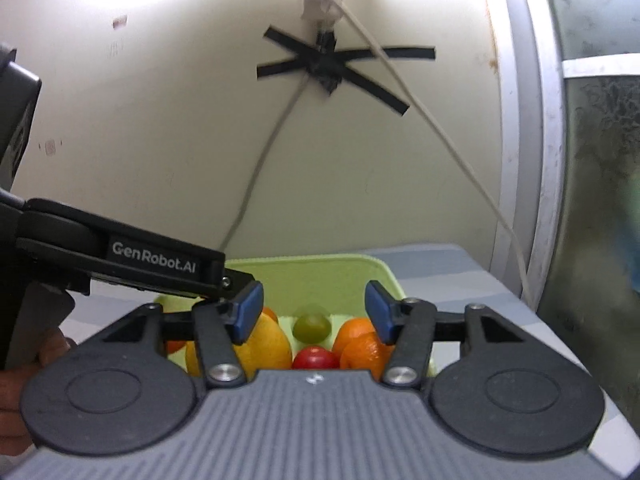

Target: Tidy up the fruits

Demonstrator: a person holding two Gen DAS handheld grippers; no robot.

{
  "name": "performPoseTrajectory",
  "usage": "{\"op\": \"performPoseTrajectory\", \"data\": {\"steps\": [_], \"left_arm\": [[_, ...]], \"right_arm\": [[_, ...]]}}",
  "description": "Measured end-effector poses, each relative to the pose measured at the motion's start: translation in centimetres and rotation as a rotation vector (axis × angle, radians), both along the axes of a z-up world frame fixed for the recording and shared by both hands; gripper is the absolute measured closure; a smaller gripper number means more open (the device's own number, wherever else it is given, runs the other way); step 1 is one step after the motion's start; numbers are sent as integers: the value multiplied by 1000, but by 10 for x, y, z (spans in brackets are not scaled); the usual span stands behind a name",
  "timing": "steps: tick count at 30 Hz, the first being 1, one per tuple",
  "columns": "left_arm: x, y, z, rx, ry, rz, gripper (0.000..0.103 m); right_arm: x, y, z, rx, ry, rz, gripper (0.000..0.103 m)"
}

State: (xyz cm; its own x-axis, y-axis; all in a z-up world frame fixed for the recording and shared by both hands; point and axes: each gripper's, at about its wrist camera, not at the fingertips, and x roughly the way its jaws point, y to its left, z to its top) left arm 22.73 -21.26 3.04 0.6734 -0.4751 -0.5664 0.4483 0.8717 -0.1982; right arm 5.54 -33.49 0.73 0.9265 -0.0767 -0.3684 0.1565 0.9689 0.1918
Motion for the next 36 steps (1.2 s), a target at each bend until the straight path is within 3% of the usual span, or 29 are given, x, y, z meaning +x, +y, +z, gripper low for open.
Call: {"op": "performPoseTrajectory", "data": {"steps": [6,11,16,21,25,30,36], "left_arm": [[-53,43,27,-54,-130,-1,45],[-107,85,25,-34,-210,22,42],[-143,118,4,18,-226,54,26],[-162,137,-16,62,-218,68,26],[-165,148,-23,62,-205,95,26],[-157,155,-26,27,-172,109,26],[-157,157,-28,13,-166,113,23]], "right_arm": [[-36,8,9,-23,-114,-54,44],[-61,24,11,16,-156,-53,44],[-78,50,9,81,-151,-46,38],[-81,71,6,142,-117,-34,38],[-80,84,-3,273,-62,-11,33],[-74,99,-3,241,-27,60,31],[-64,92,-6,280,-1,57,28]]}}
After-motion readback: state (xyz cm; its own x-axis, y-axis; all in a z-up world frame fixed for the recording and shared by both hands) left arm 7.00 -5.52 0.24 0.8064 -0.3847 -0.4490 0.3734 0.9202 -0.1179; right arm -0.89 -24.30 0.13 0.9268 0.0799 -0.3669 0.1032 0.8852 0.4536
